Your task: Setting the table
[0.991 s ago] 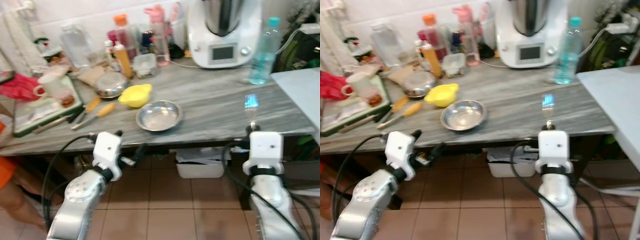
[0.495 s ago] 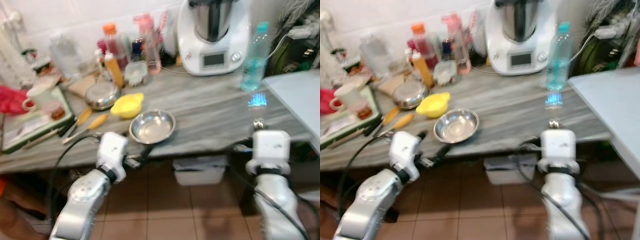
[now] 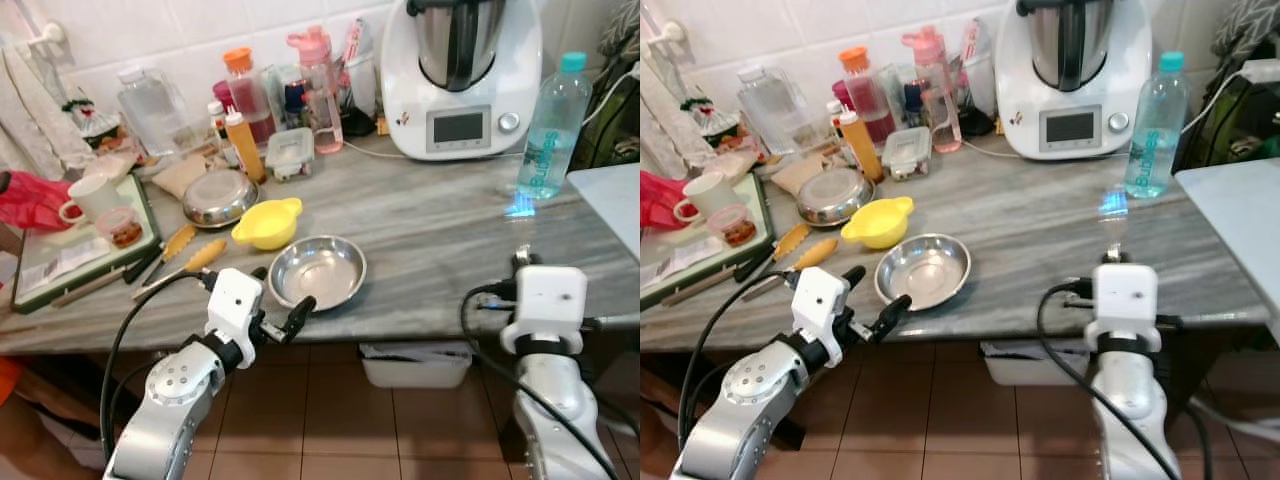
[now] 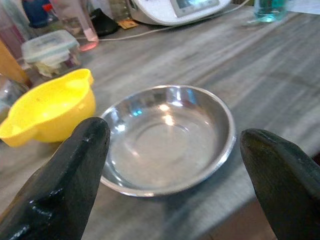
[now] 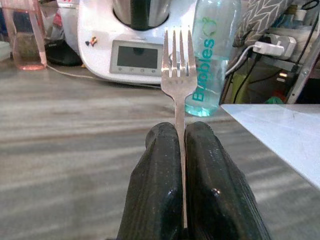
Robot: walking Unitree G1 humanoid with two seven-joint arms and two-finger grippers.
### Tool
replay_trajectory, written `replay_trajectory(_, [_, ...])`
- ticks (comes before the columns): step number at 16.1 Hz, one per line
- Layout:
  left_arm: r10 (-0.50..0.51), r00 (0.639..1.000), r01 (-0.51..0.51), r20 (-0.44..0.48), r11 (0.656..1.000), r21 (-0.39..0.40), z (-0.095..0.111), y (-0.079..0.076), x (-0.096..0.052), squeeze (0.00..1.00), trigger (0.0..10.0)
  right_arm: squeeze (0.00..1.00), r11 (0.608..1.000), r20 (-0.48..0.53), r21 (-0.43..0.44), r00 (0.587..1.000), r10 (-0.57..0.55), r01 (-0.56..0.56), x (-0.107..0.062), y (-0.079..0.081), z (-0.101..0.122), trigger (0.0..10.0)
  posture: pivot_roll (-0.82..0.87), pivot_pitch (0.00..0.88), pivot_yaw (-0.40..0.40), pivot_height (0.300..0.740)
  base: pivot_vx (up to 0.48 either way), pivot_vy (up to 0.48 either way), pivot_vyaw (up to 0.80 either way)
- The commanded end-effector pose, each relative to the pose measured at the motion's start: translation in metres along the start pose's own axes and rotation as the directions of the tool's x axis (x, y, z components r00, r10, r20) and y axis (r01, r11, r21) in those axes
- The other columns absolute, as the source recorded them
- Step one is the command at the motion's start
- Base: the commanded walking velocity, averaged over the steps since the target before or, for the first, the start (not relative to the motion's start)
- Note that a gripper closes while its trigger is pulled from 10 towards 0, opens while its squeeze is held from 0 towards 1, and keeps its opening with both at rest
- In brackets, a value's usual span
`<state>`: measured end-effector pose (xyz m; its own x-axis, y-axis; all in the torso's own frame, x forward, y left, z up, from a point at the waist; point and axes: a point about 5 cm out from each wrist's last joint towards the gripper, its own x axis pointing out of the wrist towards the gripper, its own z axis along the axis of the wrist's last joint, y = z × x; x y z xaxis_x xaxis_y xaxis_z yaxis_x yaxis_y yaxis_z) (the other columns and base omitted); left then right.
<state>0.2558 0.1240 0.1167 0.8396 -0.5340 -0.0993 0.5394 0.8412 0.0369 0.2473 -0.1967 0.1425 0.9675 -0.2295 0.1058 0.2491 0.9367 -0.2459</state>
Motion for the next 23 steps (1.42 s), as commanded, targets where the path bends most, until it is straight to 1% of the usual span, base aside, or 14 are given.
replay_trajectory(1, [0.030,0.999,-0.030,-0.011,0.999,0.022,0.001,0.009,-0.005,0.00,10.0,0.00,0.999,0.032,0.039,0.999,0.034,-0.035,0.000,0.011,0.009,10.0,-0.13,0.000,0.161,0.740,0.292,0.000,0.00])
replay_trajectory(5, [0.087,0.996,-0.087,-0.012,0.996,0.021,-0.001,0.015,-0.006,0.00,10.0,0.00,0.996,0.030,0.060,0.998,0.061,-0.063,0.001,0.014,0.011,10.0,-0.12,0.005,0.142,0.740,0.067,0.000,0.00])
replay_trajectory(6, [0.162,0.987,-0.162,-0.018,0.987,0.006,-0.004,0.021,-0.008,0.00,10.0,0.00,0.993,0.026,0.084,0.996,0.086,-0.088,0.001,0.017,0.011,10.0,-0.12,0.007,0.130,0.740,0.000,0.000,0.00])
replay_trajectory(7, [0.249,0.968,-0.250,-0.033,0.968,-0.030,-0.008,0.031,-0.012,0.00,10.0,0.00,0.987,0.034,0.097,0.992,0.125,-0.128,0.000,0.023,0.013,10.0,-0.12,0.010,0.123,0.740,0.000,0.000,0.00])
replay_trajectory(8, [0.282,0.958,-0.284,-0.047,0.958,-0.049,-0.011,0.035,-0.015,0.00,10.0,0.00,0.985,0.035,0.103,0.990,0.136,-0.139,0.000,0.026,0.013,10.0,-0.12,0.011,0.120,0.740,0.000,0.000,0.00])
replay_trajectory(9, [0.329,0.941,-0.334,-0.075,0.940,-0.067,-0.017,0.041,-0.020,0.00,10.0,0.00,0.982,0.034,0.110,0.988,0.153,-0.156,0.001,0.029,0.014,10.0,-0.11,0.017,0.114,0.740,0.000,0.000,0.00])
replay_trajectory(11, [0.385,0.917,-0.392,-0.100,0.918,-0.060,-0.022,0.047,-0.028,0.00,10.0,0.00,0.973,0.004,0.161,0.986,0.166,-0.164,0.003,0.034,0.013,10.0,-0.11,0.021,0.106,0.740,0.000,0.000,0.00])
replay_trajectory(13, [0.394,0.912,-0.402,-0.113,0.913,-0.070,-0.023,0.047,-0.033,0.00,10.0,0.00,0.958,-0.032,0.212,0.978,0.207,-0.196,0.003,0.044,0.010,10.0,-0.10,0.032,0.101,0.740,0.000,0.000,0.00])
replay_trajectory(14, [0.388,0.914,-0.397,-0.117,0.915,-0.073,-0.023,0.046,-0.034,0.00,10.0,0.00,0.954,-0.050,0.223,0.975,0.217,-0.201,0.002,0.047,0.008,10.0,-0.09,0.037,0.102,0.740,0.000,0.000,0.00])
replay_trajectory(17, [0.361,0.925,-0.371,-0.121,0.926,-0.074,-0.023,0.043,-0.035,0.00,10.0,0.00,0.943,-0.108,0.279,0.970,0.219,-0.181,-0.001,0.053,0.001,10.0,-0.09,0.046,0.113,0.740,0.000,0.000,0.00])
replay_trajectory(18, [0.355,0.927,-0.365,-0.125,0.928,-0.071,-0.023,0.043,-0.036,0.00,10.0,0.00,0.930,-0.153,0.326,0.961,0.230,-0.170,-0.002,0.057,-0.005,10.0,-0.09,0.051,0.123,0.740,0.000,0.000,0.00])
replay_trajectory(20, [0.337,0.932,-0.349,-0.133,0.934,-0.082,-0.022,0.043,-0.036,0.00,10.0,0.00,0.921,-0.180,0.342,0.949,0.259,-0.186,-0.003,0.063,-0.009,10.0,-0.09,0.054,0.128,0.740,0.000,0.000,0.00])
replay_trajectory(21, [0.320,0.938,-0.333,-0.134,0.938,-0.095,-0.021,0.042,-0.036,0.00,10.0,0.00,0.917,-0.202,0.359,0.945,0.259,-0.174,-0.004,0.065,-0.011,10.0,-0.09,0.057,0.128,0.740,0.000,0.000,0.00])
replay_trajectory(23, [0.318,0.938,-0.331,-0.139,0.940,-0.080,-0.021,0.043,-0.037,0.00,10.0,0.00,0.919,-0.227,0.348,0.935,0.272,-0.183,-0.008,0.066,-0.019,10.0,-0.08,0.060,0.132,0.740,0.000,0.000,0.00])
